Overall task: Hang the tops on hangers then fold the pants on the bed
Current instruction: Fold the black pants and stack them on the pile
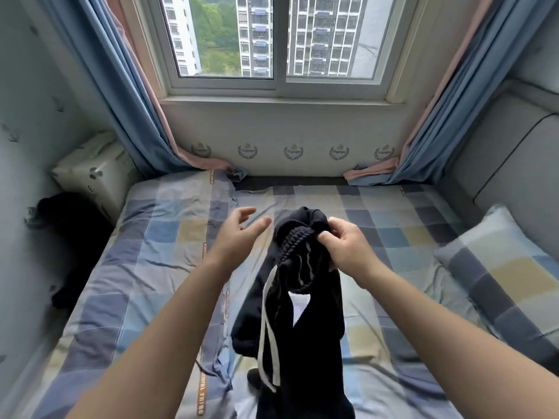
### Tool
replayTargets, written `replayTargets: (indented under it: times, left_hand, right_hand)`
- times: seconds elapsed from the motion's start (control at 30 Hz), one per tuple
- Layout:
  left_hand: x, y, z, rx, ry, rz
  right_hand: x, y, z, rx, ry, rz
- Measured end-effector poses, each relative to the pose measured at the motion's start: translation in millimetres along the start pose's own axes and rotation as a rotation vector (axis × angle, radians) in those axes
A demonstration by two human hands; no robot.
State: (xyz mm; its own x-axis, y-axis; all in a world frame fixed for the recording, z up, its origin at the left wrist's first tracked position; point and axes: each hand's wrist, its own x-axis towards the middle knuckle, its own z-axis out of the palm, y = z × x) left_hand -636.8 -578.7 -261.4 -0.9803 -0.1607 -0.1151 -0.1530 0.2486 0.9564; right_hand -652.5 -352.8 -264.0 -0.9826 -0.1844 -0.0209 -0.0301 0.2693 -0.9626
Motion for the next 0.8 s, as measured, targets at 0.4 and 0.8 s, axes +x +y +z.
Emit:
replayTargets:
  times: [0.4, 0.8]
  left_hand:
    - [-59, -30, 105, 0.059, 0.068, 0.006]
    - [-21, -32, 104, -0.327, 0.209, 0.012]
  right_hand:
    - [20, -52, 6, 0.720, 0.178, 0.423]
    - [23, -11, -33, 0.378, -0.019, 0.379]
